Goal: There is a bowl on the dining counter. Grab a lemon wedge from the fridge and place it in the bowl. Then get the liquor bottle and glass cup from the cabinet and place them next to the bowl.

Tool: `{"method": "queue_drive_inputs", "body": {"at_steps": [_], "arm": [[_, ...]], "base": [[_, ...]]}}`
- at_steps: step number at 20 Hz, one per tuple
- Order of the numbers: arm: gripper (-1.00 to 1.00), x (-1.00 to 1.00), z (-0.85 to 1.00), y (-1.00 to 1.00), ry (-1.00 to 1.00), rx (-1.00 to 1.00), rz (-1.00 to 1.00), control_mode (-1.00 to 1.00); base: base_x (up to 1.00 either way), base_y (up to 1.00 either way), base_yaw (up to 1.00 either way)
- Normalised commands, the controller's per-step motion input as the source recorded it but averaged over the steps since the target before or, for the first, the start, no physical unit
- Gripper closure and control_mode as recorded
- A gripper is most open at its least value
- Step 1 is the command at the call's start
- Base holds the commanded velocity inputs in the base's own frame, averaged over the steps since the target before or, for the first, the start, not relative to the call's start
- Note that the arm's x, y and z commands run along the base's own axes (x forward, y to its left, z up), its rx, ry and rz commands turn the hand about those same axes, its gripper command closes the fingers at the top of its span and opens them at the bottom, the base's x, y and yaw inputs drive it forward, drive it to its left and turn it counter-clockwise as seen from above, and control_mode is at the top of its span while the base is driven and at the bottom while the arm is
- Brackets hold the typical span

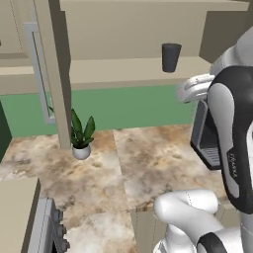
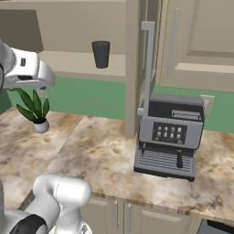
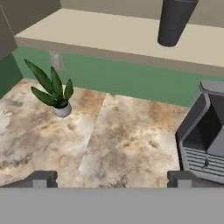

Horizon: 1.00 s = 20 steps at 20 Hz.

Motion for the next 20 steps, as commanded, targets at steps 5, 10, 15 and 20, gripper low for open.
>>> {"method": "queue_drive_inputs", "body": {"at_steps": [5,10,15,20], "arm": [[-1.0,0.4,0.3,0.0,-0.06,-0.31,0.21,-1.0],[-1.0,0.18,0.01,0.0,-0.15,-0.3,0.29,-1.0],[-1.0,0.29,0.0,0.0,-0.16,-0.32,0.2,-1.0],[-1.0,0.45,0.0,0.05,-0.09,-0.33,-0.01,-1.0]], "base": [[0.0,0.0,0.0],[0.0,0.0,0.0],[0.0,0.0,0.0],[0.0,0.0,0.0]]}}
